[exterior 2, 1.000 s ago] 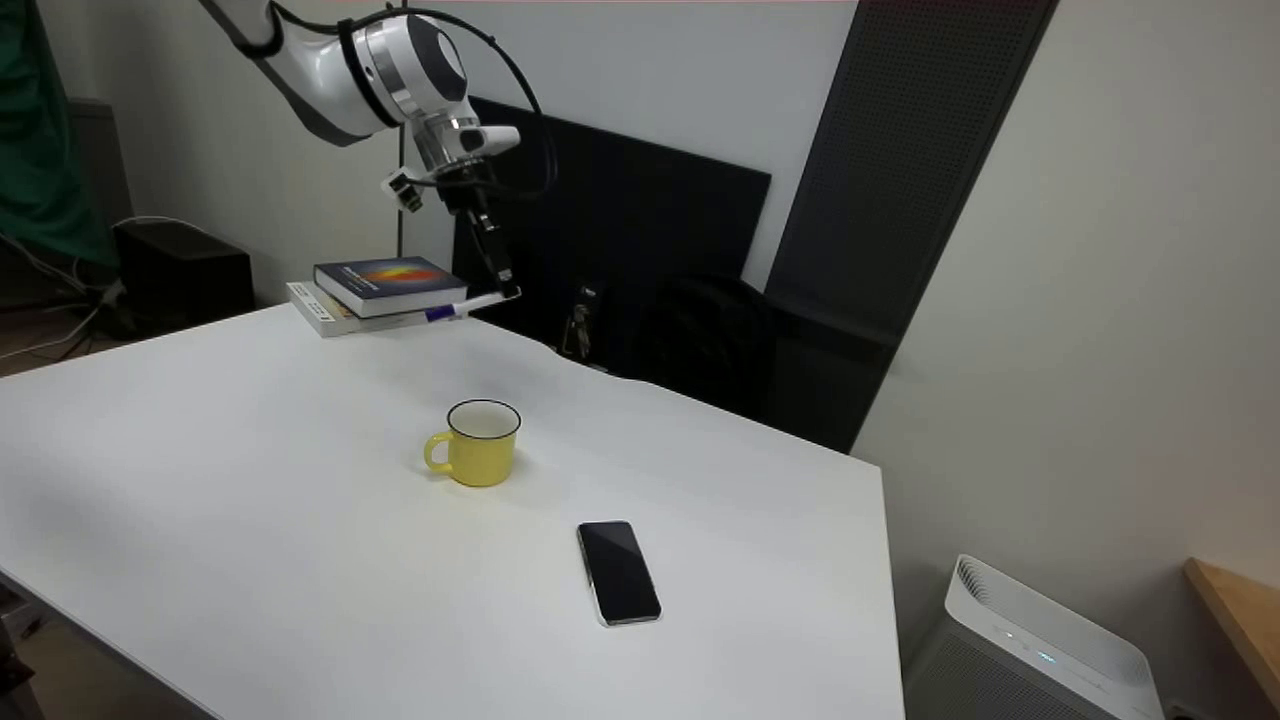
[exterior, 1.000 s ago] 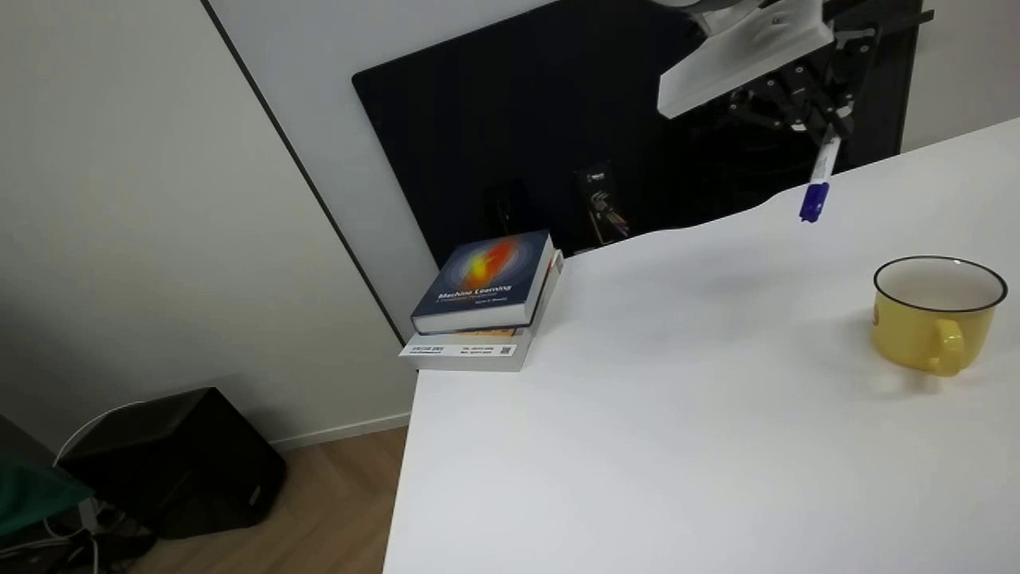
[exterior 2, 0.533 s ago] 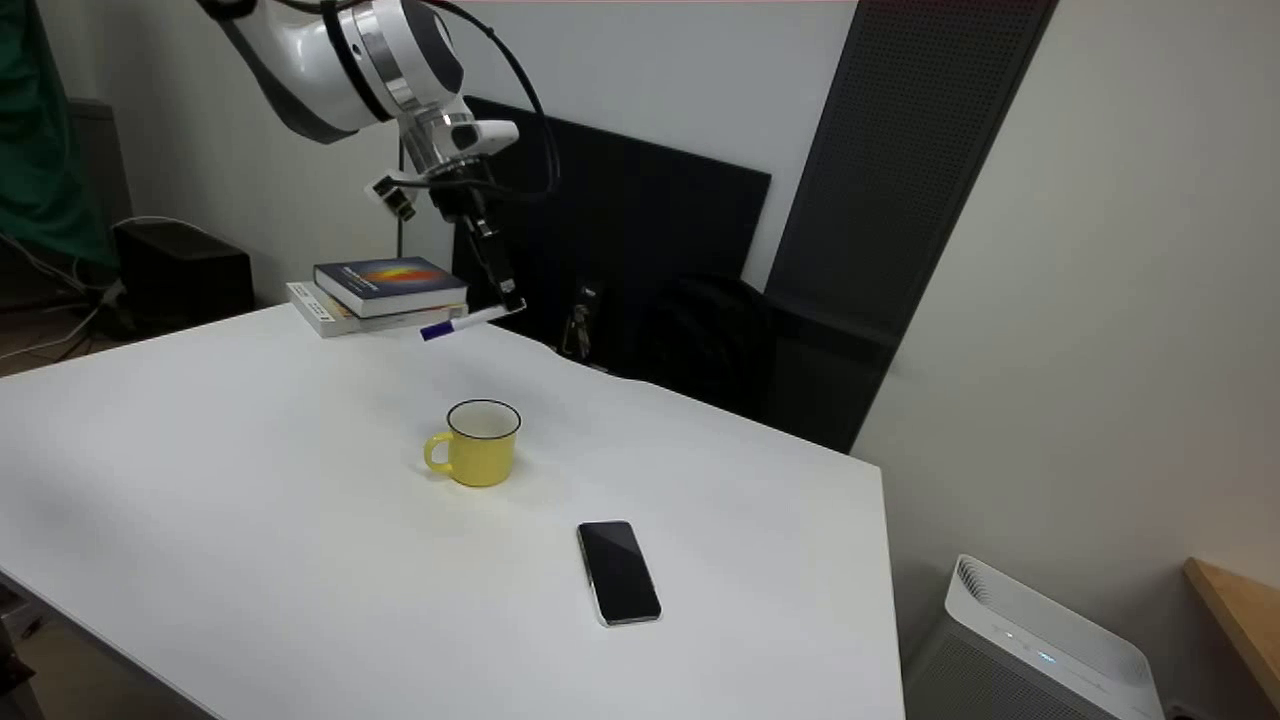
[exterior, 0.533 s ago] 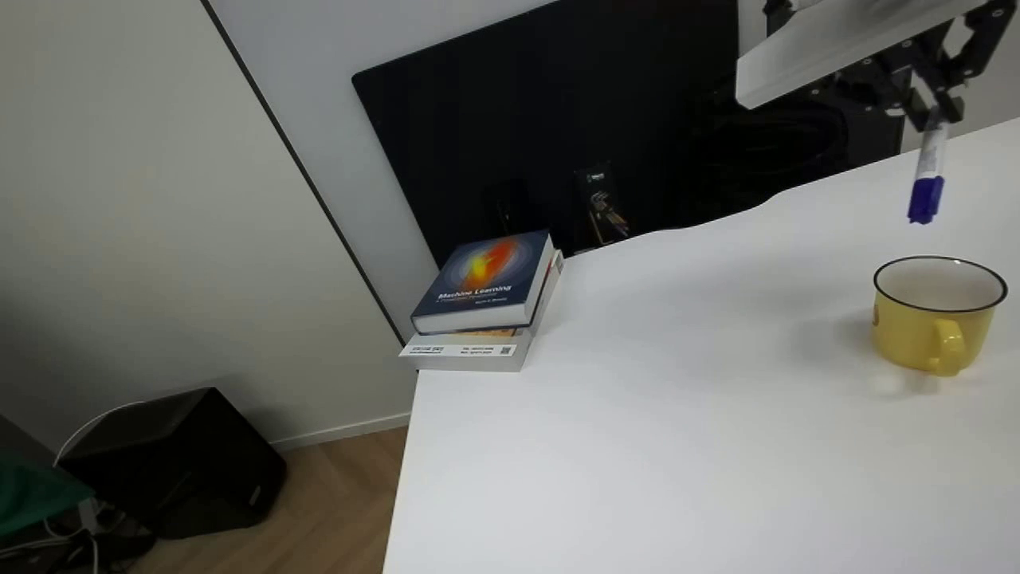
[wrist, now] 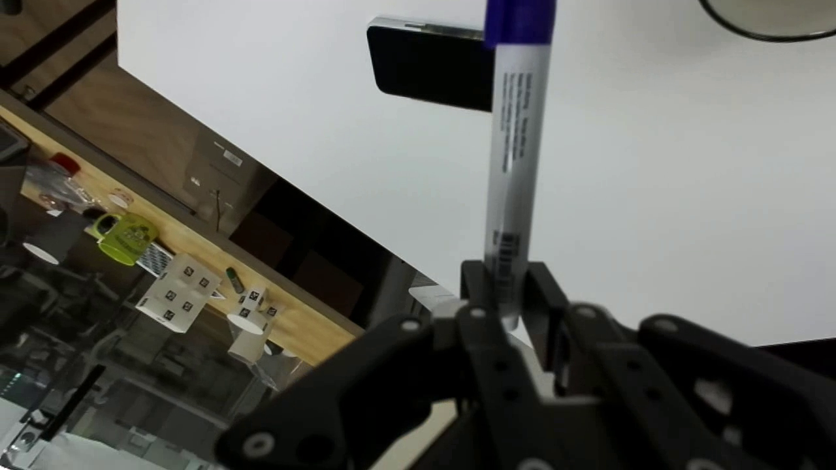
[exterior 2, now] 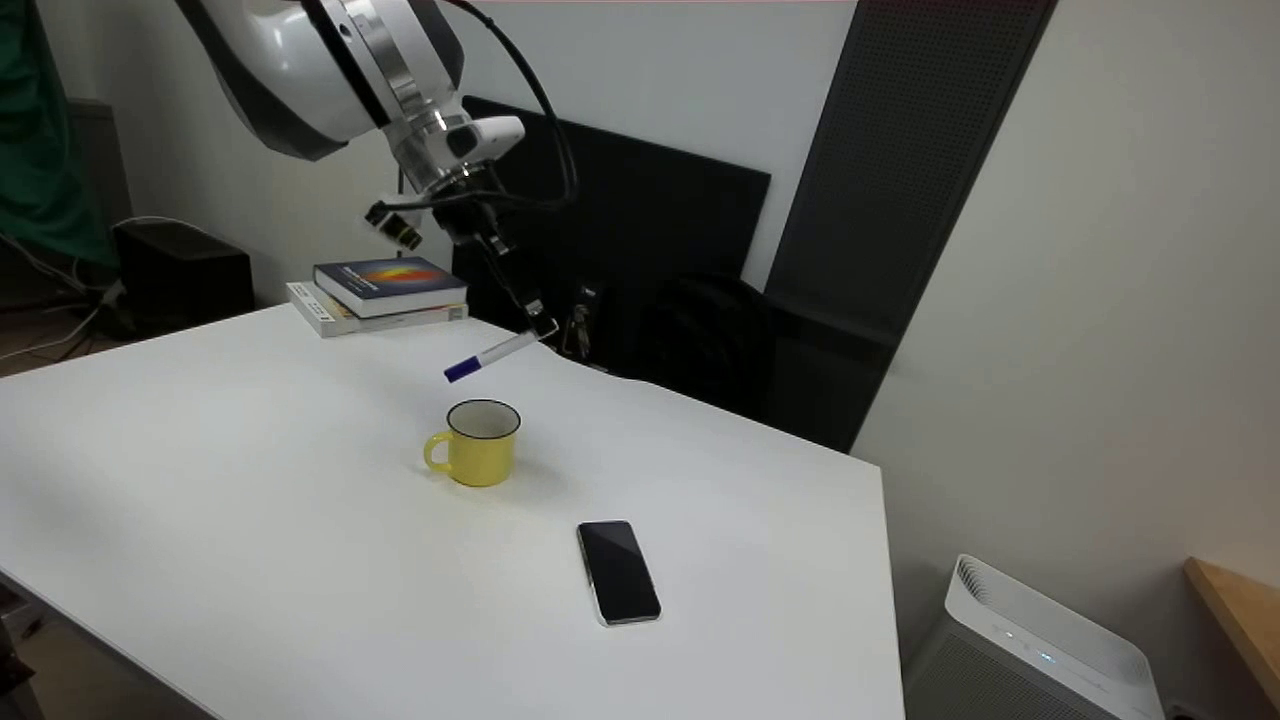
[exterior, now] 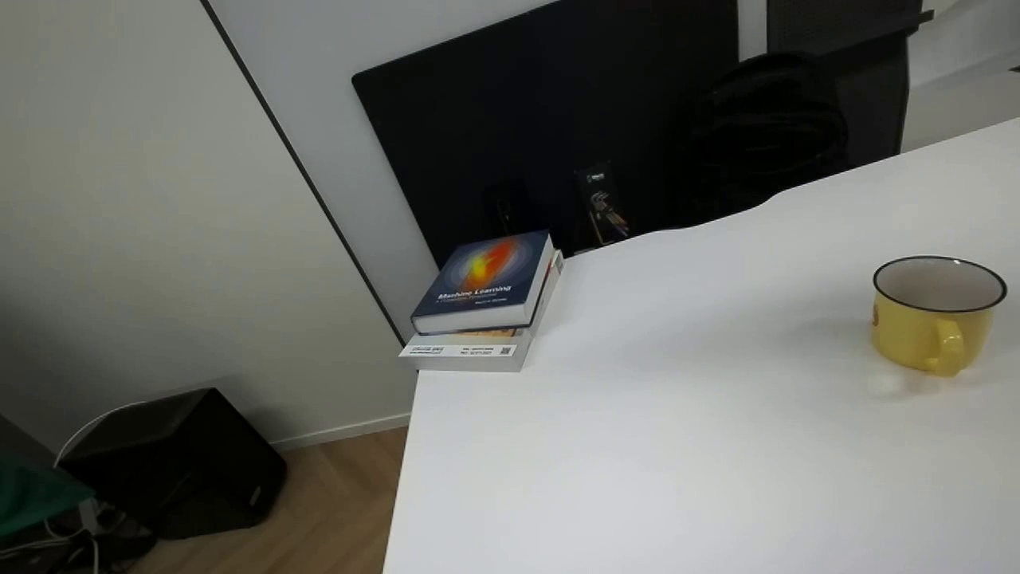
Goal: Put the blue marker inside the yellow mug
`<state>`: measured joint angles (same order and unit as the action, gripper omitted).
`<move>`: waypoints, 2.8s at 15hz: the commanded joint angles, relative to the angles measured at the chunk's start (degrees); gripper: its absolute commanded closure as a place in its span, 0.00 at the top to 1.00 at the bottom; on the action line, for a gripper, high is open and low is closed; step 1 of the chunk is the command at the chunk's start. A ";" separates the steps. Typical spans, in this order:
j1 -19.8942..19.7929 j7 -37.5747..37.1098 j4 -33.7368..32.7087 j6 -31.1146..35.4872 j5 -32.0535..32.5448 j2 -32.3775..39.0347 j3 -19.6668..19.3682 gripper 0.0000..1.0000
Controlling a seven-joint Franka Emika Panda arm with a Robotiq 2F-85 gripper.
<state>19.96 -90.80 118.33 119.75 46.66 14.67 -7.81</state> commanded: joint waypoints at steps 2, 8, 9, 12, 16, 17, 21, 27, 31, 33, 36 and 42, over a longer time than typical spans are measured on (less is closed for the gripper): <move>-4.64 -8.18 4.26 2.60 7.95 -2.50 5.07 0.04; -7.02 -12.31 -0.05 3.85 12.01 1.00 8.36 0.04; -7.21 -12.90 -0.88 3.92 12.76 1.65 8.60 0.04; -7.73 -13.57 -4.06 3.67 14.38 4.10 8.80 0.04; -8.47 -13.81 -8.03 4.30 15.85 7.98 8.54 0.04; -8.60 -13.85 -8.87 4.47 16.04 8.88 8.47 0.04; -8.09 -15.93 -12.12 4.26 19.65 12.64 8.07 0.04; -6.97 -17.71 -15.29 3.31 23.20 17.26 8.75 0.04; -6.01 -18.29 -16.58 2.64 23.84 19.58 9.41 0.04; -5.43 -18.38 -17.08 2.31 24.10 20.45 9.65 0.04; -4.69 -18.49 -17.51 1.50 24.52 21.69 9.97 0.04; -3.78 -18.70 -17.18 0.30 24.66 23.55 10.25 0.04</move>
<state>16.01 -107.44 102.31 121.50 70.02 36.89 2.03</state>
